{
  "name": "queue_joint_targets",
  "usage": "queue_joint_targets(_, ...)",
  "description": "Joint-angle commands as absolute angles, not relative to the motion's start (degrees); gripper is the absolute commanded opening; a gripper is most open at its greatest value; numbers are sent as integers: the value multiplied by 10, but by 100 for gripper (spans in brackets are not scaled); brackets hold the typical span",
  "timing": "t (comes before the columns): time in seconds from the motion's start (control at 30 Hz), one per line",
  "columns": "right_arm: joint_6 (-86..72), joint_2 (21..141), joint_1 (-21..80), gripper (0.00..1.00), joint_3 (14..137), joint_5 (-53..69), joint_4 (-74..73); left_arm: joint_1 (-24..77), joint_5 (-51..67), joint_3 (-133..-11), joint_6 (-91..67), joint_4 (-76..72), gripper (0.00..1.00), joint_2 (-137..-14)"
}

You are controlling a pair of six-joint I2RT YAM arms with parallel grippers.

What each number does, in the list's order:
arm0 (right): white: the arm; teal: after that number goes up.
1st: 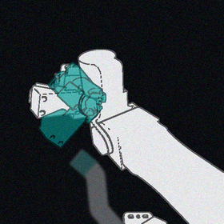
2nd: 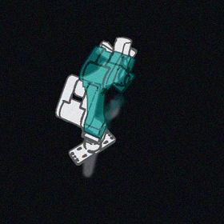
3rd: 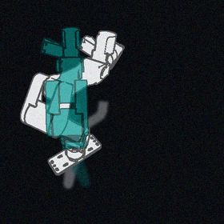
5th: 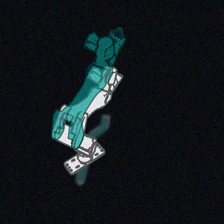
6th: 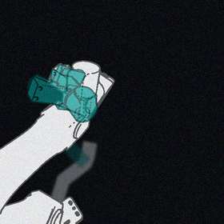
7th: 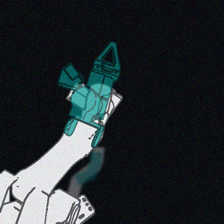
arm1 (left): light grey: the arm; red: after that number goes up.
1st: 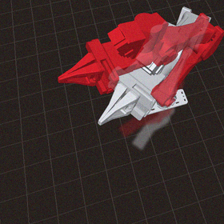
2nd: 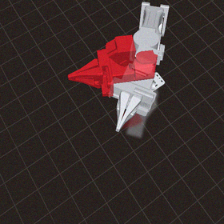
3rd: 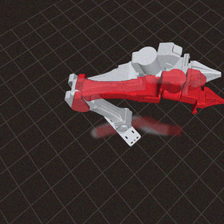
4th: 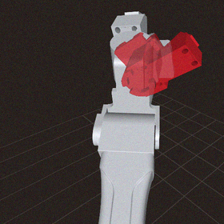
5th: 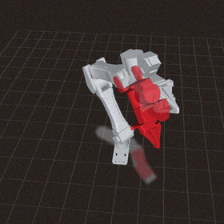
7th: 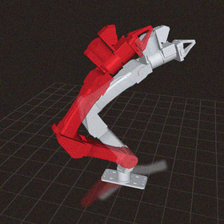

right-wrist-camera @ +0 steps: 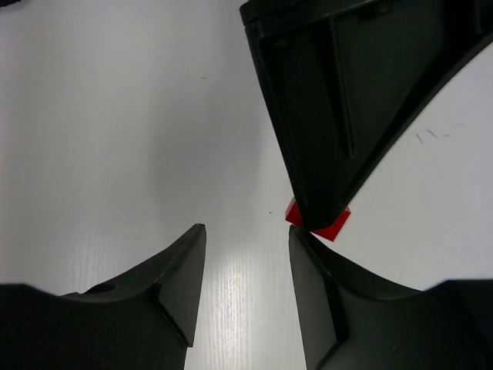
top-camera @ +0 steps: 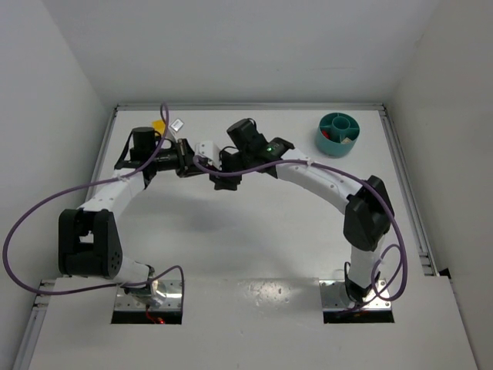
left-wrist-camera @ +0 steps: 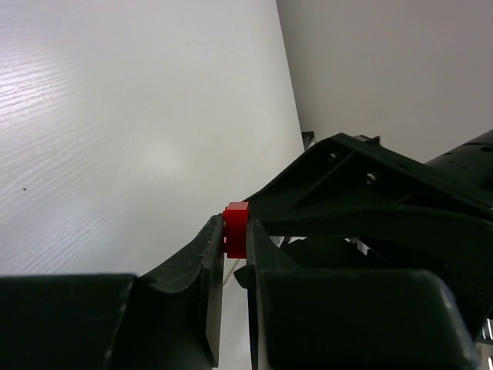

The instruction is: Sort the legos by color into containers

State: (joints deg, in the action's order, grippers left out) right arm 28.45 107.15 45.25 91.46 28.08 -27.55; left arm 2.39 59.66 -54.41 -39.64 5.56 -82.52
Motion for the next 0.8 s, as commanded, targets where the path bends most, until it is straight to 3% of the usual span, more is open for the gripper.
queue_joint_targets(0.0, 300, 1071, 463, 48, 947, 266, -260, 29, 592, -532, -398, 44, 0, -821)
queue_joint_targets(0.33, 293, 1038, 452, 52, 890, 186, -229, 34, 592, -532, -398, 44, 0, -809)
queue_joint_targets(0.77, 271, 1055, 457, 55, 943, 175, -228, 40, 586, -515, -398, 39, 0, -804)
